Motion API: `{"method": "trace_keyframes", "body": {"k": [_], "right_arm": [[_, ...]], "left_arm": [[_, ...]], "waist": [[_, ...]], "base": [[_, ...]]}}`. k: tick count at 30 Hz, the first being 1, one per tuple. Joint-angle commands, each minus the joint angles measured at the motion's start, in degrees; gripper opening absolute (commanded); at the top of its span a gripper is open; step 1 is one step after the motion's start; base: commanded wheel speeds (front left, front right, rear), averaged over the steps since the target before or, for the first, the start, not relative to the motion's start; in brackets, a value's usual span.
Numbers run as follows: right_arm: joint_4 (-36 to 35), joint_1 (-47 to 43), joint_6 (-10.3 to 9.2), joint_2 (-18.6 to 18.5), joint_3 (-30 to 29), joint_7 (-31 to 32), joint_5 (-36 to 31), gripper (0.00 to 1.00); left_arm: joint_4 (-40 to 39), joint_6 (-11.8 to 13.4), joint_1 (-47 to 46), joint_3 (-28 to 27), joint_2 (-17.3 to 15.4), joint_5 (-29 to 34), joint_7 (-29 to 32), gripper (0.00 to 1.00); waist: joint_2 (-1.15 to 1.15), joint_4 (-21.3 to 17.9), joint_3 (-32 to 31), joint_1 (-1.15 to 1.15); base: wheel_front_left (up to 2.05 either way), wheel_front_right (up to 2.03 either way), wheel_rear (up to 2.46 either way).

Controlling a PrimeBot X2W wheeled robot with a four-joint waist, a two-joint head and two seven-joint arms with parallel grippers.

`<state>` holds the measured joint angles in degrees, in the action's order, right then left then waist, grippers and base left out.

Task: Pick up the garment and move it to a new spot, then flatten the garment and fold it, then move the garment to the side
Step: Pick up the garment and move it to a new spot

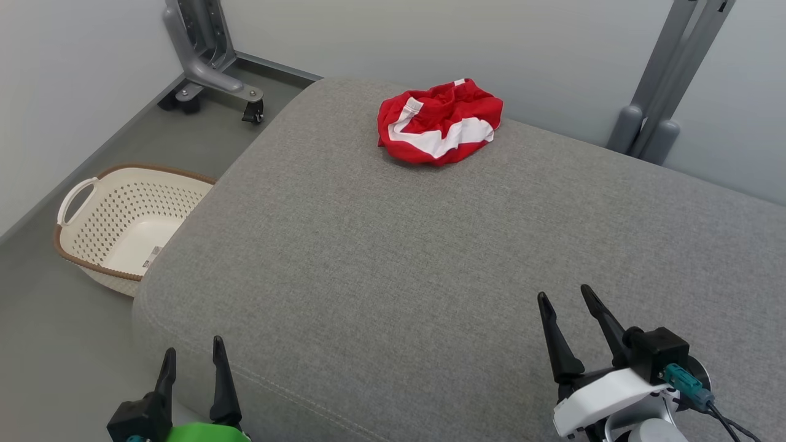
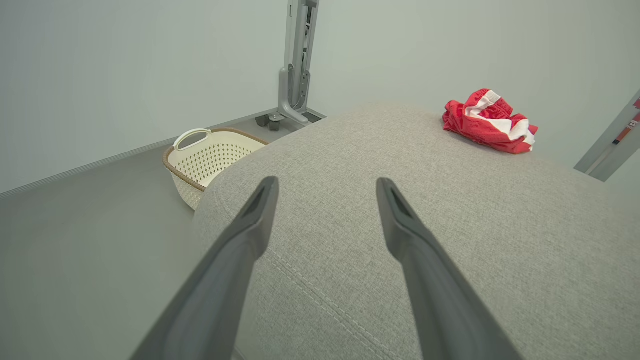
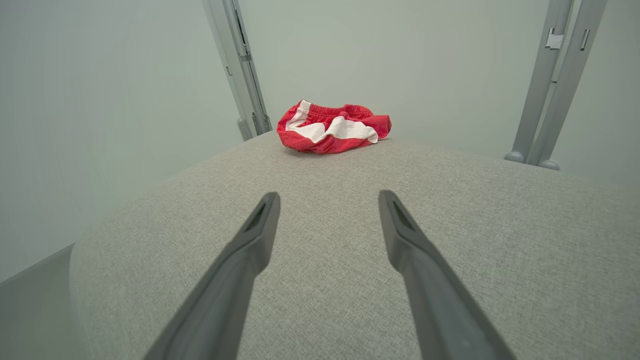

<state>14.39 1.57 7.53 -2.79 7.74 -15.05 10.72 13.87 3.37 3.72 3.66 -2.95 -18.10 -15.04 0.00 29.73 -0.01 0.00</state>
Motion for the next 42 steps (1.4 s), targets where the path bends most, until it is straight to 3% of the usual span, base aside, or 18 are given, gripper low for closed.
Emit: {"method": "trace_keyframes", "body": {"k": [1, 6, 12, 18, 26, 34, 42], "right_arm": [[-0.13, 0.50, -0.09, -0.21, -0.28, -0.17, -0.32, 1.00], [-1.00, -0.38, -0.09, -0.21, -1.76, -0.17, -0.61, 1.00], [-3.14, 0.02, -0.09, -0.17, -3.36, -0.17, -2.47, 1.00], [-5.26, 3.12, -0.09, -0.20, -2.62, 0.29, -4.13, 1.00], [-11.15, 7.30, -0.09, -0.23, -1.49, 1.59, -6.26, 1.00], [-17.96, 8.98, -0.09, -0.18, -2.15, 2.09, -7.42, 1.00], [-22.35, 10.01, -0.09, -0.13, -2.69, 1.77, -7.38, 1.00]], "left_arm": [[0.06, 0.00, 0.78, -0.10, -0.02, -0.43, -0.19, 1.00], [0.87, -0.57, -0.47, 0.19, -0.06, -0.21, -0.19, 1.00], [1.79, -1.99, -7.72, -0.04, -3.57, 1.21, 0.22, 1.00], [1.07, -5.38, -21.67, -0.05, -9.03, 1.67, 3.73, 1.00], [4.72, -9.58, -43.46, 2.37, -17.78, 2.21, 14.28, 1.00], [16.66, -10.67, -58.99, 3.04, -20.42, -4.93, 24.09, 1.00], [26.68, -10.78, -65.73, 5.08, -22.63, -6.24, 26.39, 1.00]], "waist": [[0.00, 0.23, 0.31, 0.00], [0.00, 0.51, 0.77, 0.00], [0.00, -1.37, 4.03, 0.00], [0.00, -7.51, 8.70, 0.00], [0.00, -18.69, 17.20, 0.00], [0.00, -26.89, 25.91, 0.00], [0.00, -30.87, 33.53, 0.00]], "base": [[0.00, 0.00, 0.00], [0.00, 0.00, 0.00], [0.00, 0.00, 0.00], [0.00, 0.00, 0.00], [0.00, 0.00, 0.00], [0.00, 0.00, 0.00], [0.00, 0.00, 0.00]]}}
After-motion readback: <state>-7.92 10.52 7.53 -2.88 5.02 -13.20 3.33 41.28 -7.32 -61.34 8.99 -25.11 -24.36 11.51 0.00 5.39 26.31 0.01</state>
